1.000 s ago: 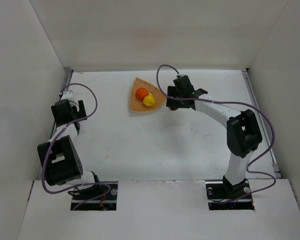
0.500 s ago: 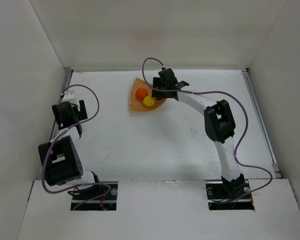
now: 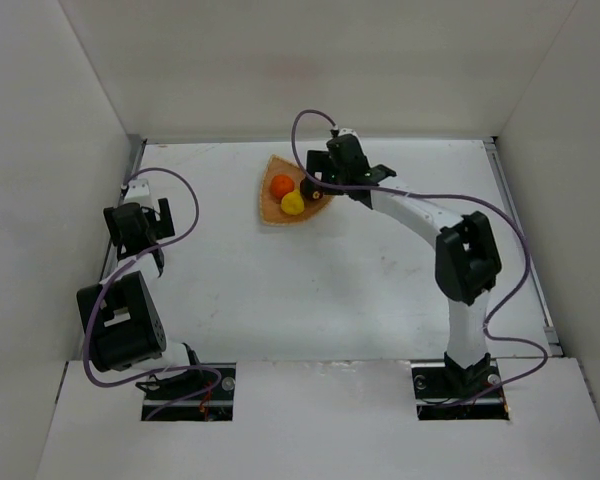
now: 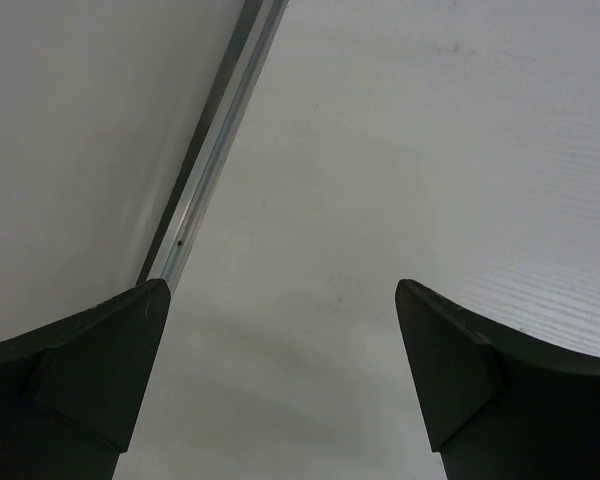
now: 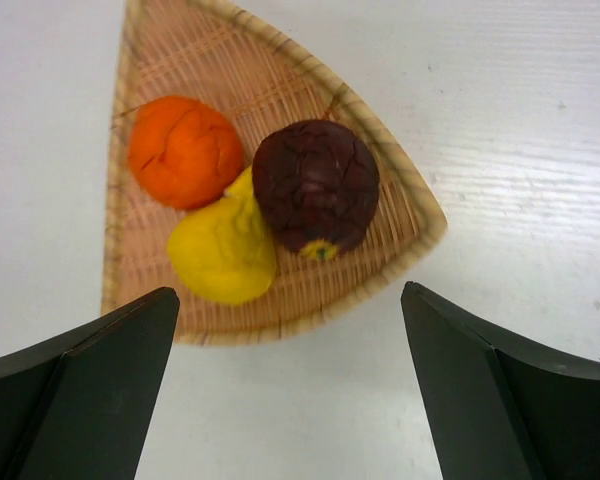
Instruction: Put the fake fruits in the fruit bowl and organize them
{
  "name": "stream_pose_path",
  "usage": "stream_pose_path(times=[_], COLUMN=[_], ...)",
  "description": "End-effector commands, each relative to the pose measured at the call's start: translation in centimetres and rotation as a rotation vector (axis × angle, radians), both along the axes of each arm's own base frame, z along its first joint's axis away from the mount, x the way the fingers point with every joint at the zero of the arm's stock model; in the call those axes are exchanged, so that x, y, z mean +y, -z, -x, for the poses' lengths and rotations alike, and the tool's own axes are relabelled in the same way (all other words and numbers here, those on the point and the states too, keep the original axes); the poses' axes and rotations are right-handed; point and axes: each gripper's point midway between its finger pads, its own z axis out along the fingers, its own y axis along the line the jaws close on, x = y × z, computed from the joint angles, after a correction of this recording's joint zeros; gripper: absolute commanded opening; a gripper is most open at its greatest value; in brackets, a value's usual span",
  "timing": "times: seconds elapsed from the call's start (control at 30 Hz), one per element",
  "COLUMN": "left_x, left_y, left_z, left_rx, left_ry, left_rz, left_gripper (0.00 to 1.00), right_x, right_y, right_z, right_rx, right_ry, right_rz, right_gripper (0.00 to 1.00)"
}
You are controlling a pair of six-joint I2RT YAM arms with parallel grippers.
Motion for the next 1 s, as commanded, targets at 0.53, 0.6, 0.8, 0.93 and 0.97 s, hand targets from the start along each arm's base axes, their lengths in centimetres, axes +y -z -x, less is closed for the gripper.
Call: stream_pose_path(times=[0.53,0.6,0.8,0.93,0.97], left_x=[-1.9,-1.2,1.3,2.1,2.1], left_y=[-2.1,-3.2,-7.1,-8.6,-8.9], left_z=[0.1,0.3,1.6,2.8,2.9], left_rx=[0.061,0.061,0.014,-0.005,-0.015], left_ry=[-0.019,-0.045,-0.135,-0.176,-0.179], left_rz=[0.155,0.168,0.204,0.224,0.225], left_gripper=[1.00,1.00,1.00,1.00,1.00], right_x=[-25.9,-27.3,-28.9,-28.8,-28.5], right_y=[-5.7,-5.6,-3.6,-2.0,-1.8], right_z=[16.5,17.1,18.5,18.9,19.0], right_rx=[-0.181,-0.194,-0.160,-0.110,-0.099], right_ry=[0.439,0.472,0.502,0.500,0.489], right_rz=[-0.076,-0.093,-0.092,-0.093,-0.095], right_gripper=[1.00,1.00,1.00,1.00,1.00])
